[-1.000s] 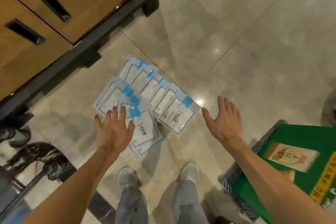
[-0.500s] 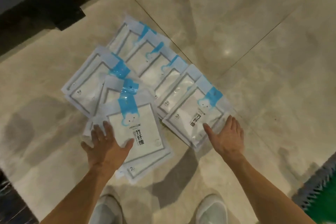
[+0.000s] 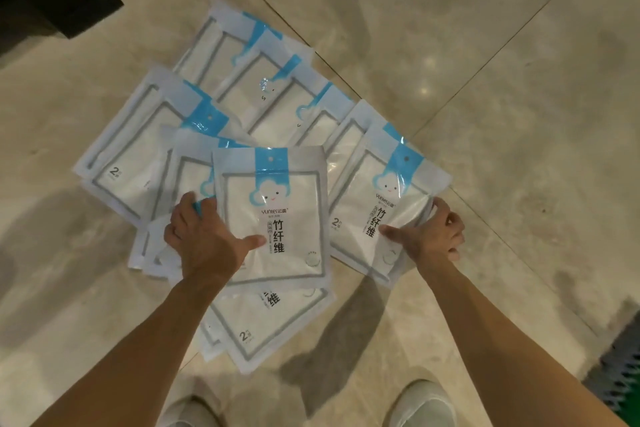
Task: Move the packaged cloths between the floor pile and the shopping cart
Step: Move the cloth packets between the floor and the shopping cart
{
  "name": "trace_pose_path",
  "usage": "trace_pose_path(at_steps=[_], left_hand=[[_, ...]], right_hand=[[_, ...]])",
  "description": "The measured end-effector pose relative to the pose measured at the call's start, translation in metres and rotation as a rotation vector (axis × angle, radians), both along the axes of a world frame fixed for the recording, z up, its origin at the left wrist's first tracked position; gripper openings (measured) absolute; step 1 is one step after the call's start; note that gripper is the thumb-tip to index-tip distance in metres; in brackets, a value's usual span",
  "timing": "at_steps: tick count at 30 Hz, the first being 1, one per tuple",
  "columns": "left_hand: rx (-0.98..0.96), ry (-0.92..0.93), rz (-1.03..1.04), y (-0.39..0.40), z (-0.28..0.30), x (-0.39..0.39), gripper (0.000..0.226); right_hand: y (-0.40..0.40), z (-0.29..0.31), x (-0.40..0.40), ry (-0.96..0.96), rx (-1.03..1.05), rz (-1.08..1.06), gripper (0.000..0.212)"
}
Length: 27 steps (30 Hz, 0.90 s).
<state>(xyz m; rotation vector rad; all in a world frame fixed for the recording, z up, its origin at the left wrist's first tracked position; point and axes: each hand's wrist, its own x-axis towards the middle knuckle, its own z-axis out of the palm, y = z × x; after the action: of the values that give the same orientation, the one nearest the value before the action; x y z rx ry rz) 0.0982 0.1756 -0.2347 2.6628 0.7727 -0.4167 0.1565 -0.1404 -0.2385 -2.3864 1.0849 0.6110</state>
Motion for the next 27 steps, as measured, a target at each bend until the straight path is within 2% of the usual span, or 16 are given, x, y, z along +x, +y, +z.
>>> trace_pose_path(at_steps=[5,7,10,12,14,16,18,19,22,27], left_hand=[[-0.108,-0.045,-0.028,-0.001,0.003,0.018,0.084],[-0.152,-0.112,-0.045,-0.001,0.006,0.021,0.077],[-0.200,-0.199,-0.027,-0.002,0.012,0.027,0.066],[-0.206,-0.206,-0.044,-0.001,0.016,0.033,0.053],[-0.216,-0.175,-0.081,0.000,0.024,0.039,0.044],[-0.355,-0.176,-0.036,0.000,0.033,0.041,0.040],[-0.537,-0.183,0.064,0.000,0.044,0.040,0.049],[-0.566,-0.191,0.089,0.001,0.046,0.040,0.055],[-0.613,-0.238,0.118,0.006,0.055,0.041,0.055],[-0.631,-0.238,0.167,0.014,0.070,0.046,0.034]], right_hand=[[-0.003,-0.001,0.014,0.095,0.041,-0.030,0.092],[-0.005,-0.005,0.012,0.039,0.083,-0.072,0.075],[-0.010,-0.004,0.000,-0.192,0.380,-0.290,0.042],[-0.013,0.003,-0.008,-0.282,0.572,-0.376,0.030],[-0.017,0.009,-0.011,-0.310,0.679,-0.405,0.029],[-0.019,0.016,-0.012,-0.302,0.749,-0.403,0.034],[-0.022,0.020,-0.012,-0.281,0.761,-0.363,0.038],[-0.023,0.023,-0.013,-0.278,0.758,-0.339,0.037],[-0.024,0.032,-0.015,-0.308,0.755,-0.303,0.026],[-0.024,0.055,-0.012,-0.329,0.744,-0.347,0.011]])
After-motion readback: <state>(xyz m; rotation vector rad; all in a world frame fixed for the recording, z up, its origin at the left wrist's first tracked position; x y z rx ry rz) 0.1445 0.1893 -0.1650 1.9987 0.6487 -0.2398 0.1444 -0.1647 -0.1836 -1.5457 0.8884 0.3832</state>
